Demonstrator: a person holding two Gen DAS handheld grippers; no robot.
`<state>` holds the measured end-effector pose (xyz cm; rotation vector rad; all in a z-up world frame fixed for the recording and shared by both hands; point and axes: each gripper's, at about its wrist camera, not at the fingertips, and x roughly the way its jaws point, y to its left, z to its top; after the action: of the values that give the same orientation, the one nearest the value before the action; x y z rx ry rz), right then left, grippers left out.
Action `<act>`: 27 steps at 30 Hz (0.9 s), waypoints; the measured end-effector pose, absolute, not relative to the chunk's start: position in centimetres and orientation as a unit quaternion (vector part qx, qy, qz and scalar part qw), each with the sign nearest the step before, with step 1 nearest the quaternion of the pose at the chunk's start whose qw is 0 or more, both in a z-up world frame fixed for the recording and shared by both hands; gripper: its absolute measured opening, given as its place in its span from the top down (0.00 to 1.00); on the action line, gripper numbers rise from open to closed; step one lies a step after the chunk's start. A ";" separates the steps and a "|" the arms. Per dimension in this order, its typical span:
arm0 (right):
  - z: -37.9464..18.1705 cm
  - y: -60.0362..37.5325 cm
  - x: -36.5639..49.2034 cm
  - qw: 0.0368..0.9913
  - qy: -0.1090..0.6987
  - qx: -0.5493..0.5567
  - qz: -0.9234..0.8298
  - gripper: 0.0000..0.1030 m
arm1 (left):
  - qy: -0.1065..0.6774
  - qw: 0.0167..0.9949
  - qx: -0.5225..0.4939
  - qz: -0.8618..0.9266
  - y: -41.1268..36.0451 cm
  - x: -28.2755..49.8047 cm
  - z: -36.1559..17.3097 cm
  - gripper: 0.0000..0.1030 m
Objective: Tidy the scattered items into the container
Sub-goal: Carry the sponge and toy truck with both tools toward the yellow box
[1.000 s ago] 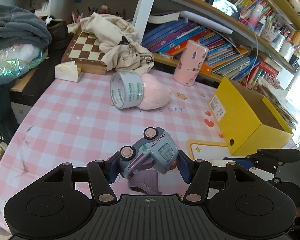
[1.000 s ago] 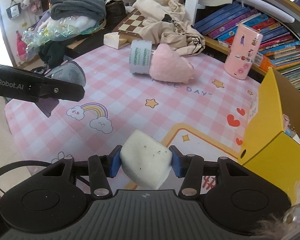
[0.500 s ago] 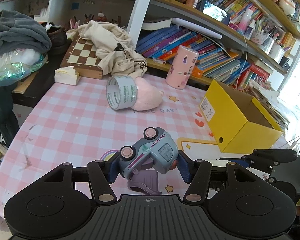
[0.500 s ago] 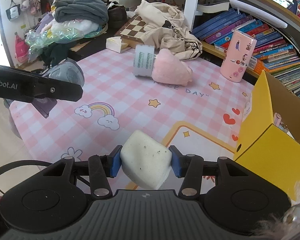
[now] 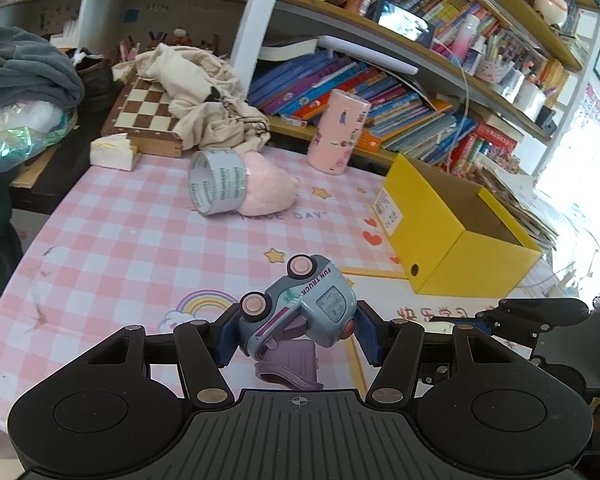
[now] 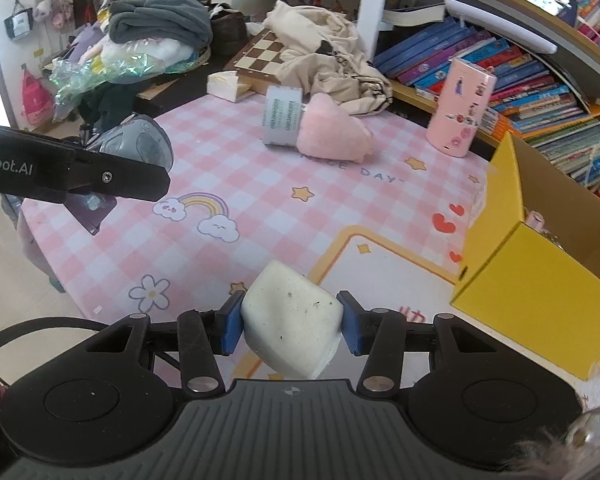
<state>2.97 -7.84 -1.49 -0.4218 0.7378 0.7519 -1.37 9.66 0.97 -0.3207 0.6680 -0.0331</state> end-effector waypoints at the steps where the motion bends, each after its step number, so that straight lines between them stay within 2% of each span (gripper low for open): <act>1: -1.4 -8.1 2.9 0.845 0.349 -0.198 0.352 0.55 | 0.327 0.932 -0.155 -0.020 9.5 -1.3 1.0 0.44; 27: -1.6 -17.0 3.9 0.874 0.379 -0.152 0.262 0.55 | 0.358 0.920 -0.116 -0.113 1.5 2.7 0.7 0.44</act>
<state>3.86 -17.02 -1.55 -0.3174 0.7917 0.5467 2.72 1.49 0.75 -0.2387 0.7352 -0.2324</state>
